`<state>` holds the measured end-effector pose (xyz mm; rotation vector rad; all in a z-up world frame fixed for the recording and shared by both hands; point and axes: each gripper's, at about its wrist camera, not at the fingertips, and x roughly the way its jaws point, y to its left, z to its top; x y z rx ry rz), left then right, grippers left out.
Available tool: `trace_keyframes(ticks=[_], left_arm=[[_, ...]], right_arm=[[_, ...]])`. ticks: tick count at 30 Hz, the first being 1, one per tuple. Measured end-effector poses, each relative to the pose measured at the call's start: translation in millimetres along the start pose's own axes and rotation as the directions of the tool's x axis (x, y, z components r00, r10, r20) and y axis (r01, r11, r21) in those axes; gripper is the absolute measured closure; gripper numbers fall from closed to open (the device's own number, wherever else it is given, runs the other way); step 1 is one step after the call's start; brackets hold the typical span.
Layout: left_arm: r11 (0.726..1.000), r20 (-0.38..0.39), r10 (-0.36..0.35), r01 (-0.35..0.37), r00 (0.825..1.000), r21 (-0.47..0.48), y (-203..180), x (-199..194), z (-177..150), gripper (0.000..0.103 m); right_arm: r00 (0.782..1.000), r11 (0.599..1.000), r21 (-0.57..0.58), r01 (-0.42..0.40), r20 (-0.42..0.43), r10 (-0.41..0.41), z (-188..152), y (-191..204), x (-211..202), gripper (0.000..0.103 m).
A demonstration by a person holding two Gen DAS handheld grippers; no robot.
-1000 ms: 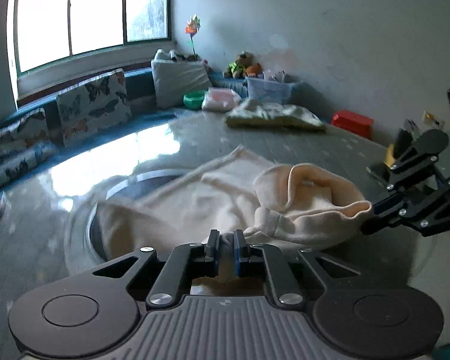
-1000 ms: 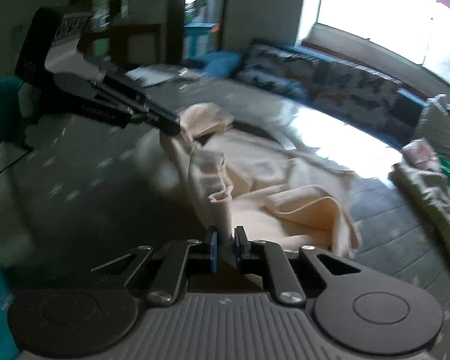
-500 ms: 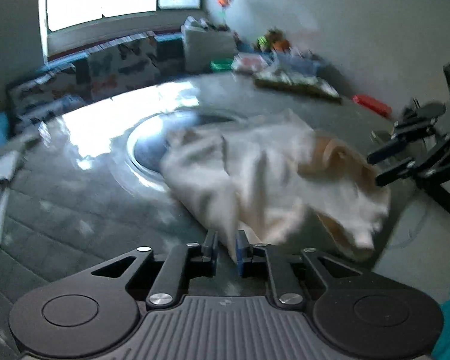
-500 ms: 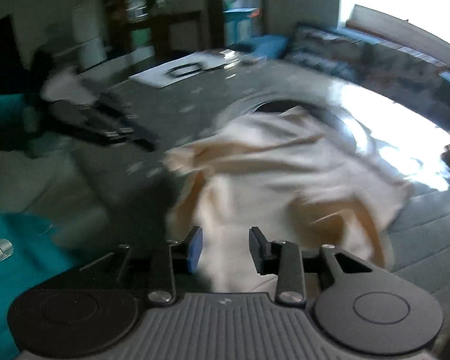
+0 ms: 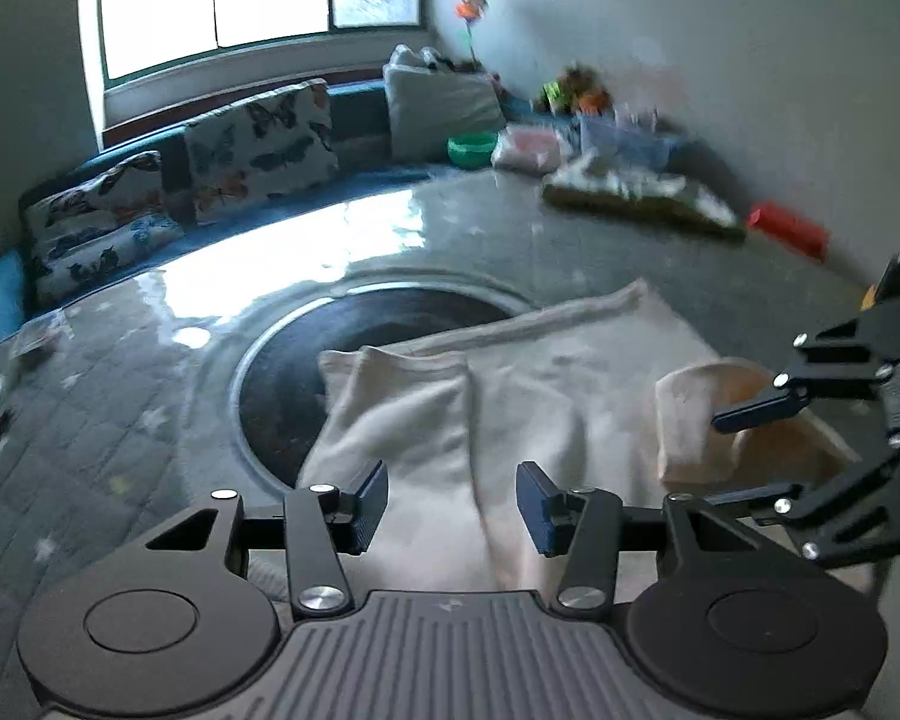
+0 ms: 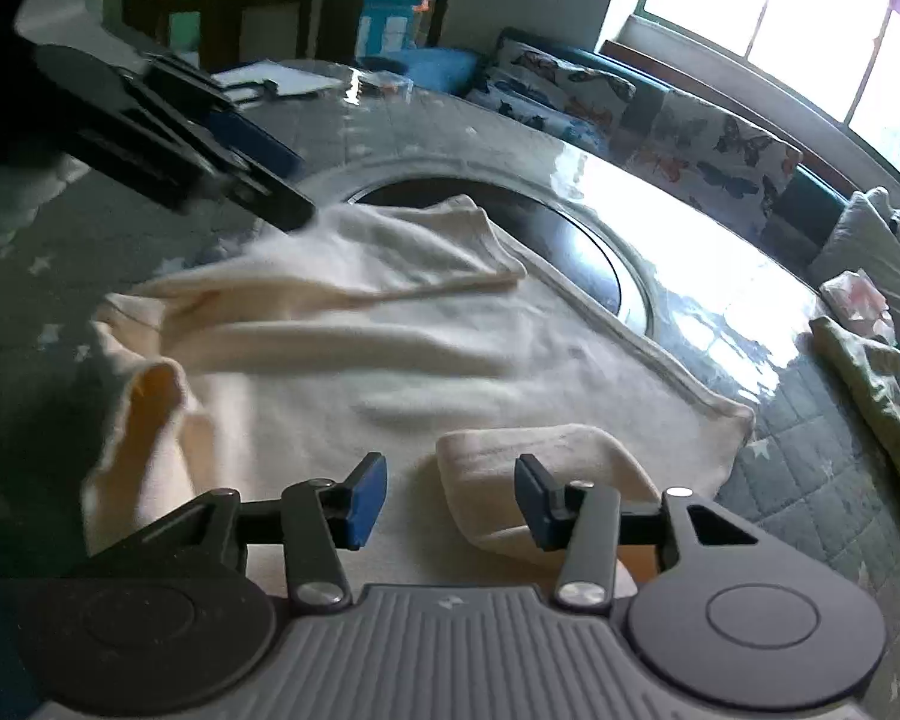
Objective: Fold clothes
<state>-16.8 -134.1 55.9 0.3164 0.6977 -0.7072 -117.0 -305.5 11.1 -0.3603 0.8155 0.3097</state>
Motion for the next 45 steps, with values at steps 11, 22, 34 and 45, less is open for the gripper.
trace_keyframes(ticks=[11,22,34,45], left_arm=[[0.997,-0.093,0.044,-0.05,0.995,-0.066,3,67,13,0.052],[0.993,-0.09,0.051,-0.06,0.995,-0.102,11,76,17,0.06],[0.992,-0.092,0.065,-0.074,0.994,-0.103,5,80,22,0.05],[0.989,-0.096,0.083,-0.094,0.992,-0.112,3,81,23,0.05]], right_arm=[[0.999,0.999,0.017,0.027,-0.018,-0.026,-14,-13,11,0.08],[0.993,0.992,0.045,0.12,-0.004,-0.12,-21,-37,2,0.097],[0.945,0.936,0.132,0.327,-0.06,-0.321,-33,-90,-3,0.097],[0.886,0.875,0.162,0.456,-0.173,-0.429,-52,-102,-3,0.078]])
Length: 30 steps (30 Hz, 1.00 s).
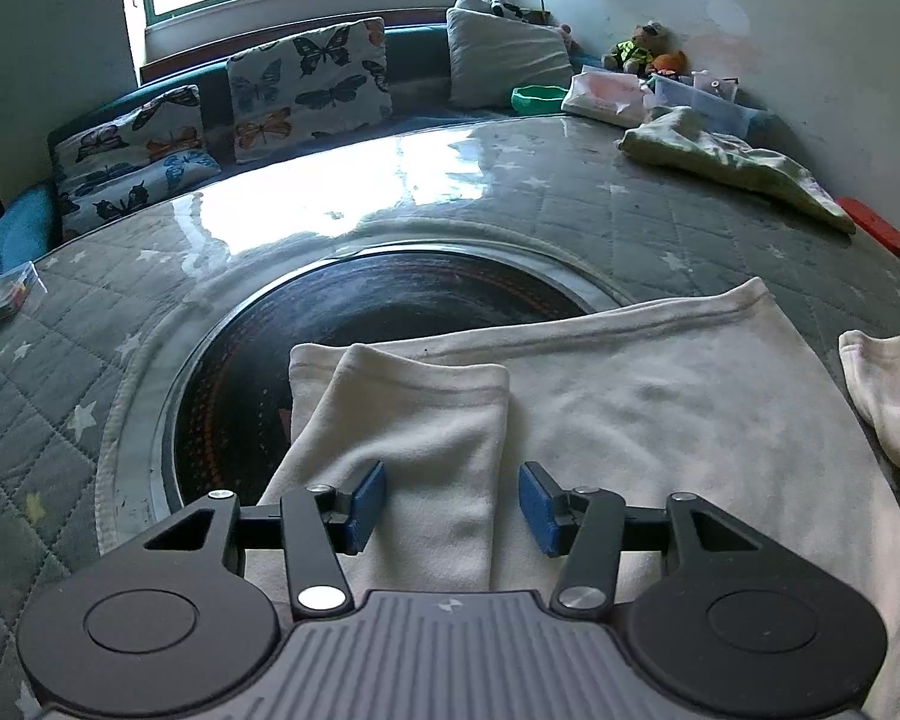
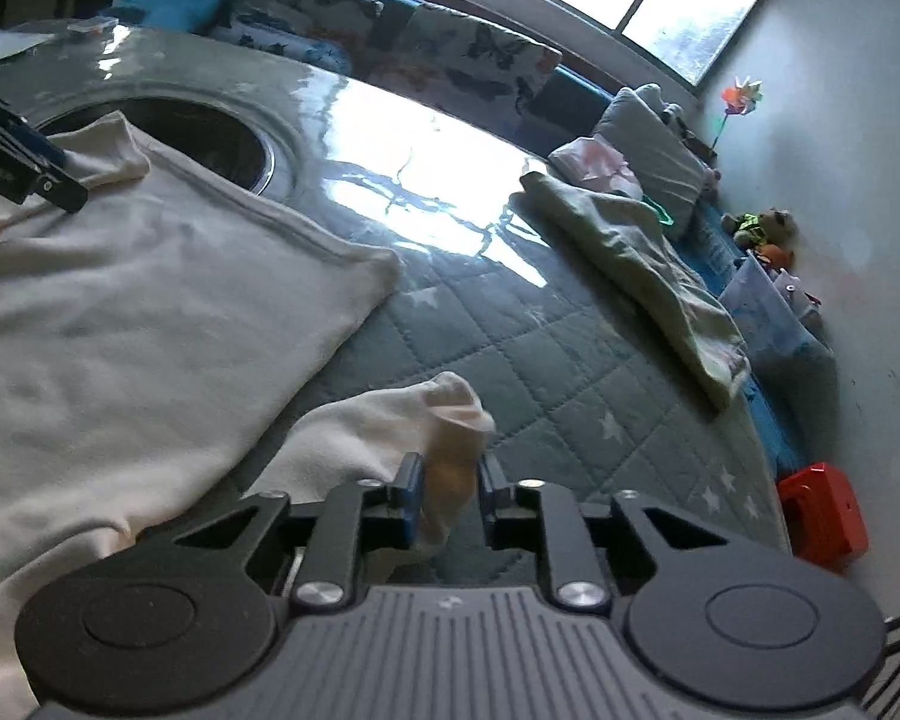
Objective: Fold clothes
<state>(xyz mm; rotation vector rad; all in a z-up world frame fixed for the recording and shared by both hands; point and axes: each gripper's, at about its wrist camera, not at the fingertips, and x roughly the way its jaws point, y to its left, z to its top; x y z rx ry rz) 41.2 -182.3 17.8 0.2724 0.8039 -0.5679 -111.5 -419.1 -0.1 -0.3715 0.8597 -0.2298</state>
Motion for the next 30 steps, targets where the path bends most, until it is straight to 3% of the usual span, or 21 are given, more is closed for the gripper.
trace_keyframes(ticks=[3,10,16,22,30], left_arm=[[1.0,0.002,0.007,-0.007,1.0,-0.006,-1,1,1,0.05],[1.0,0.005,0.019,-0.019,1.0,-0.013,-3,3,2,0.051],[1.0,0.01,0.021,-0.02,1.0,-0.013,-4,4,1,0.05],[0.999,0.014,0.016,-0.016,1.0,-0.038,-1,2,3,0.044],[0.999,0.008,0.032,-0.031,0.999,-0.039,-4,8,7,0.044]], right_arm=[[1.0,1.0,0.02,-0.006,0.026,0.006,1,-3,-6,0.074],[0.993,0.985,0.127,-0.117,0.029,0.114,-2,-9,8,0.072],[0.987,0.946,0.283,-0.16,0.026,0.159,-8,-30,25,0.073],[0.998,0.977,0.21,-0.05,-0.031,0.058,-15,-30,18,0.073],[0.995,0.995,0.093,0.031,-0.1,-0.022,-17,-23,10,0.066]])
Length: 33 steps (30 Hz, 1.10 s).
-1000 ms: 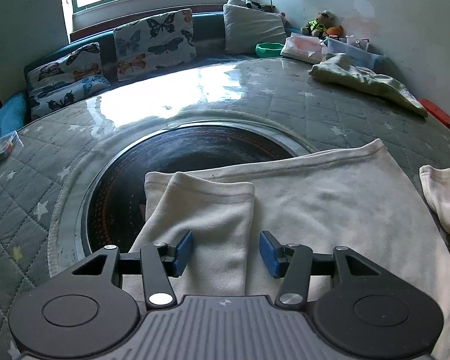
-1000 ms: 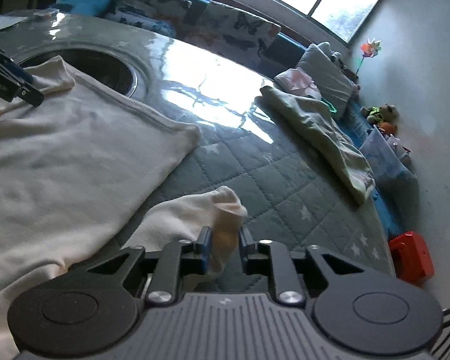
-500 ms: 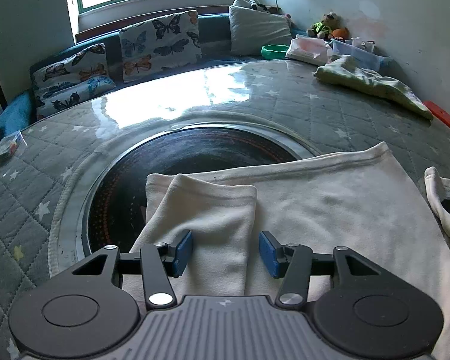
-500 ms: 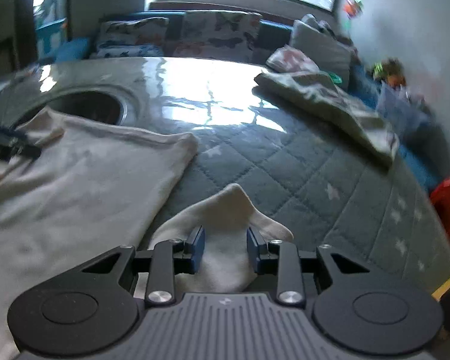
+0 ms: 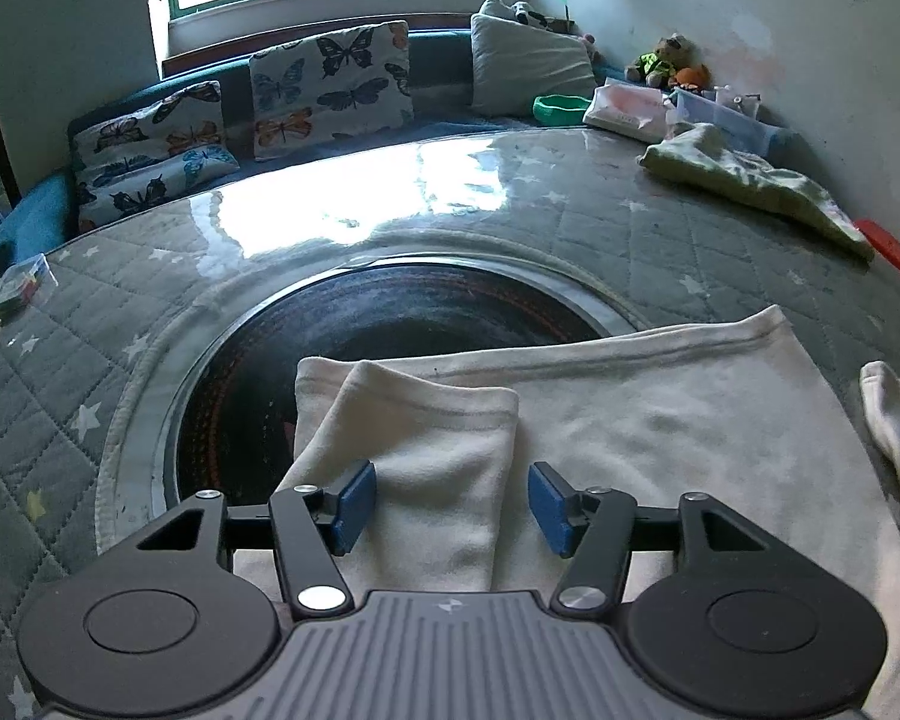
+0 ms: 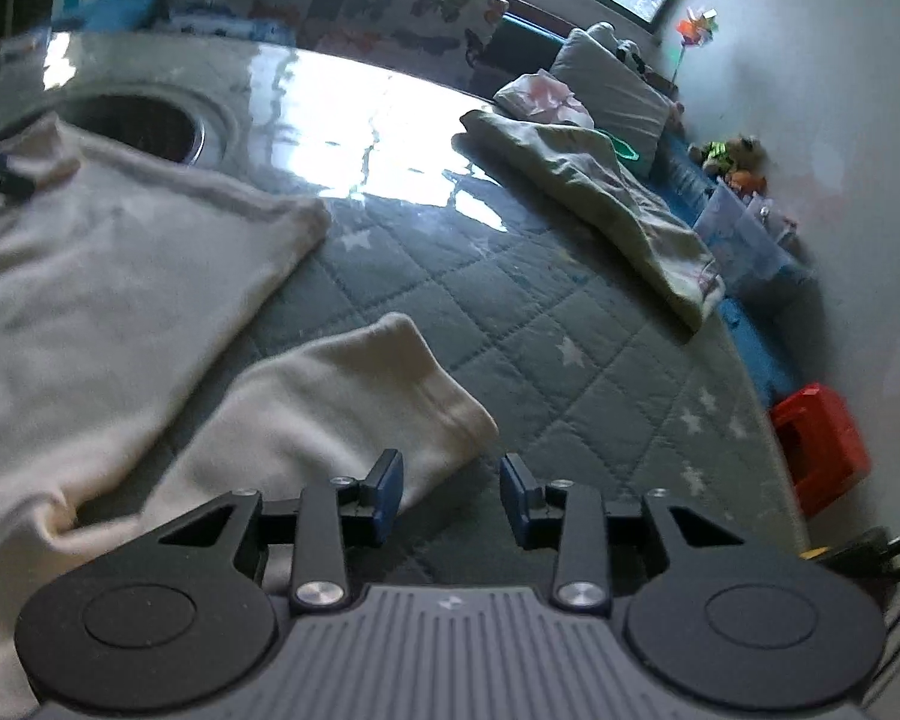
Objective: Fold clothes
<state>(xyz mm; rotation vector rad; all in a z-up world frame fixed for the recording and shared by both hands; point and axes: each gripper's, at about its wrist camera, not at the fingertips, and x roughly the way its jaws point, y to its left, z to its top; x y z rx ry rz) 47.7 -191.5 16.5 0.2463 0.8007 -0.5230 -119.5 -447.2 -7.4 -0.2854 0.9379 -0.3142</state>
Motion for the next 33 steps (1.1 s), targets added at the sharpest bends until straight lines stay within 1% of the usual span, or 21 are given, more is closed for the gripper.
trace_keyframes(ticks=[3,4,5,7,8,9,11,12,15,16,19,21,24,26,28,31,33], left_arm=[[1.0,0.011,0.021,-0.021,1.0,0.023,-5,3,-2,0.046],[0.999,0.015,0.022,-0.022,1.0,0.025,-6,4,-2,0.049],[0.999,0.019,0.023,-0.023,1.0,0.028,-6,4,-2,0.053],[0.999,0.025,0.024,-0.025,0.999,0.025,-4,3,-1,0.067],[1.0,0.027,0.022,-0.023,0.999,0.02,-3,3,-1,0.071],[1.0,0.031,0.022,-0.023,0.999,0.014,-1,3,-1,0.078],[1.0,0.032,0.013,-0.013,0.999,-0.009,4,3,0,0.082],[1.0,0.033,0.007,-0.006,0.999,-0.022,7,2,0,0.086],[0.998,0.031,-0.01,0.012,0.999,-0.063,14,-1,0,0.09],[0.997,0.033,-0.018,0.02,0.999,-0.077,16,-3,0,0.091],[0.995,0.047,-0.023,0.027,0.999,-0.097,21,-11,-1,0.091],[0.994,0.058,-0.024,0.03,0.998,-0.103,22,-17,-3,0.091],[0.992,0.076,-0.029,0.038,0.997,-0.12,27,-27,-6,0.092],[0.989,0.09,-0.033,0.045,0.995,-0.139,32,-35,-8,0.093],[0.986,0.107,-0.034,0.051,0.994,-0.16,38,-44,-10,0.094],[0.978,0.139,-0.031,0.058,0.99,-0.198,51,-62,-16,0.094],[0.972,0.161,-0.017,0.054,0.987,-0.228,63,-74,-22,0.094]], right_arm=[[1.0,1.0,0.003,-0.006,0.013,0.006,-2,-1,-6,0.065],[1.0,1.0,0.008,-0.014,0.027,0.014,-1,-1,-10,0.064],[0.999,1.0,0.014,-0.023,0.042,0.022,-1,-1,-14,0.06],[0.997,0.999,0.023,-0.042,0.072,0.04,1,0,-21,0.059],[0.994,0.998,0.02,-0.055,0.091,0.053,3,2,-26,0.059],[0.992,0.997,0.019,-0.069,0.11,0.066,4,5,-30,0.058],[0.982,0.994,0.011,-0.113,0.155,0.11,11,14,-42,0.053],[0.976,0.991,0.002,-0.137,0.172,0.135,13,20,-46,0.052],[0.955,0.975,-0.033,-0.218,0.2,0.22,21,40,-56,0.051],[0.947,0.968,-0.043,-0.246,0.202,0.25,22,46,-57,0.048],[0.926,0.947,-0.092,-0.306,0.201,0.319,25,69,-59,0.046],[0.918,0.938,-0.107,-0.33,0.193,0.346,26,81,-57,0.043],[0.91,0.927,-0.097,-0.362,0.181,0.374,26,93,-51,0.039],[0.906,0.922,-0.077,-0.378,0.175,0.386,25,99,-48,0.033],[0.903,0.918,-0.057,-0.392,0.169,0.396,24,106,-45,0.031],[0.903,0.917,-0.042,-0.398,0.157,0.399,19,111,-42,0.024],[0.905,0.918,-0.031,-0.394,0.159,0.394,15,114,-42,0.021]])
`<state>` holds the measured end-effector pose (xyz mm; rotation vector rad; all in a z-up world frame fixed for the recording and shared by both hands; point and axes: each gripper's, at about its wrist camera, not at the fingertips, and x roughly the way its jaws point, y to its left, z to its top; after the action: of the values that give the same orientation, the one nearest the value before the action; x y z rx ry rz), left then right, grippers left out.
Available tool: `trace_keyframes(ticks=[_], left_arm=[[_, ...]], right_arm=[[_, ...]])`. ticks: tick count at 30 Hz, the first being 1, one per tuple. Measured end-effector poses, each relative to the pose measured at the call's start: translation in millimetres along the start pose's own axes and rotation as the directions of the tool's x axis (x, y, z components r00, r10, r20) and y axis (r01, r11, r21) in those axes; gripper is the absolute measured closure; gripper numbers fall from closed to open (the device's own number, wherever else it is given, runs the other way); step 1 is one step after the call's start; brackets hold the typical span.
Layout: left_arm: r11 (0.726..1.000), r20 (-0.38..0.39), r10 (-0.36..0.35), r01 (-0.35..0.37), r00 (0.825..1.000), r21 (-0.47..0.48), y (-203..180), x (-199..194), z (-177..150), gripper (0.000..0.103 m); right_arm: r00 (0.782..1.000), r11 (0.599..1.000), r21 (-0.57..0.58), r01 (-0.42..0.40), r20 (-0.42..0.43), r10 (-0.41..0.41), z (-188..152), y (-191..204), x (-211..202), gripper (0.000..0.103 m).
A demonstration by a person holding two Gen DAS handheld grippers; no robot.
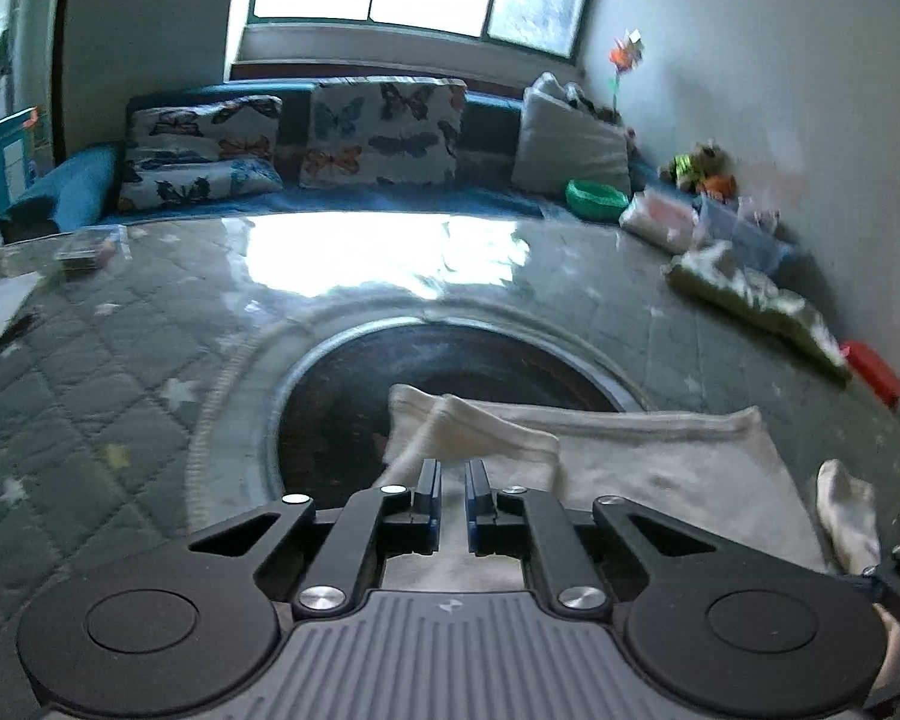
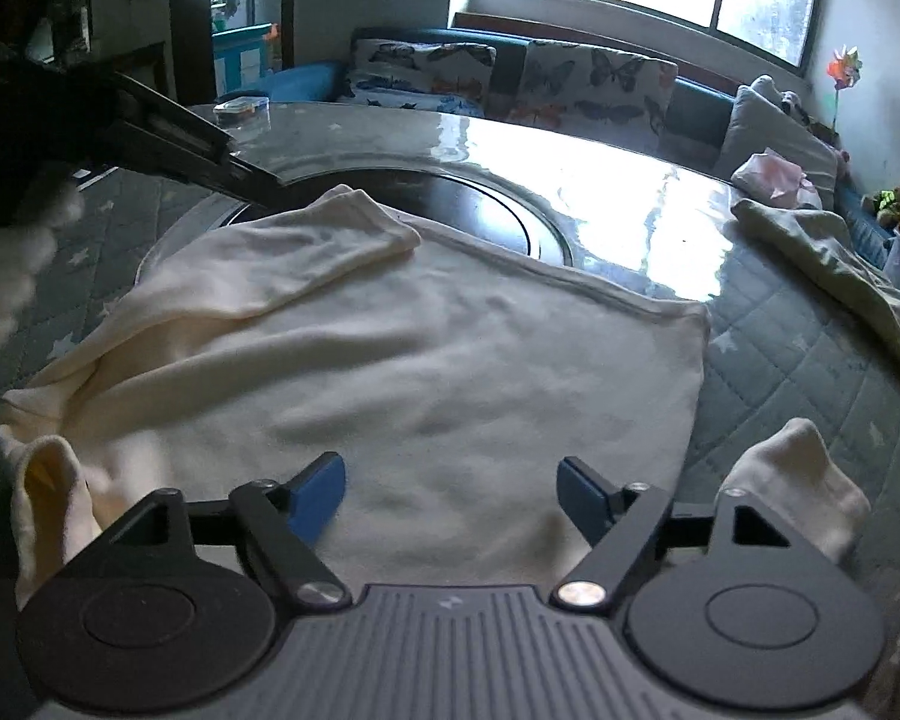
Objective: Fold clothes
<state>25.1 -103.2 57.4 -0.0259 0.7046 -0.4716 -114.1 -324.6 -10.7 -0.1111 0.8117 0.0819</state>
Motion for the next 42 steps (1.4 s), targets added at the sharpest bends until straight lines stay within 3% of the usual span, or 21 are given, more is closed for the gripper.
trace_keyframes(ticks=[5,10,12,15,17,19,29,32,33,34,37,42], left_arm=[[0.998,0.049,0.027,-0.024,0.998,-0.065,31,-30,-2,0.095],[1.0,0.021,-0.003,0.003,1.0,-0.019,27,-32,-1,0.092],[0.999,0.008,-0.015,0.014,1.0,0.032,12,-26,-1,0.089],[0.994,-0.015,-0.023,0.025,1.0,0.103,-13,-9,-1,0.074],[0.99,-0.034,-0.03,0.035,0.999,0.136,-26,3,-1,0.071],[0.985,-0.054,-0.036,0.045,0.998,0.169,-38,15,-1,0.055],[0.964,-0.146,0.024,0.016,0.989,0.267,-69,79,-6,0.052],[0.957,-0.135,0.045,-0.004,0.99,0.291,-71,84,-8,0.055],[0.957,-0.131,0.049,-0.009,0.99,0.291,-71,84,-8,0.062],[0.958,-0.127,0.053,-0.015,0.991,0.287,-69,84,-8,0.076],[0.965,-0.115,0.059,-0.027,0.992,0.262,-61,79,-5,0.095],[0.983,-0.057,0.061,-0.051,0.997,0.175,-37,54,3,0.098]], right_arm=[[1.0,1.0,0.022,0.004,-0.007,-0.004,-1,1,0,0.019],[1.0,1.0,0.011,0.009,-0.008,-0.009,-1,2,-1,0.017],[1.0,1.0,0.016,0.01,-0.008,-0.009,-2,2,0,0.015],[1.0,1.0,0.028,0.004,-0.011,-0.004,-2,1,0,0.015],[1.0,1.0,0.029,0.002,-0.011,-0.002,-3,1,0,0.014],[1.0,1.0,0.029,0.0,-0.011,0.0,-3,1,0,0.013],[1.0,0.998,0.063,-0.022,-0.007,0.022,-5,-5,3,0.007],[1.0,0.998,0.063,-0.025,-0.007,0.025,-6,-6,4,0.005],[1.0,0.998,0.063,-0.026,-0.006,0.026,-6,-6,4,0.005],[1.0,0.998,0.063,-0.026,-0.007,0.027,-6,-6,4,0.005],[1.0,0.998,0.063,-0.026,-0.007,0.026,-6,-6,4,0.004],[1.0,0.998,0.065,-0.018,-0.008,0.018,-6,-4,3,0.004]])
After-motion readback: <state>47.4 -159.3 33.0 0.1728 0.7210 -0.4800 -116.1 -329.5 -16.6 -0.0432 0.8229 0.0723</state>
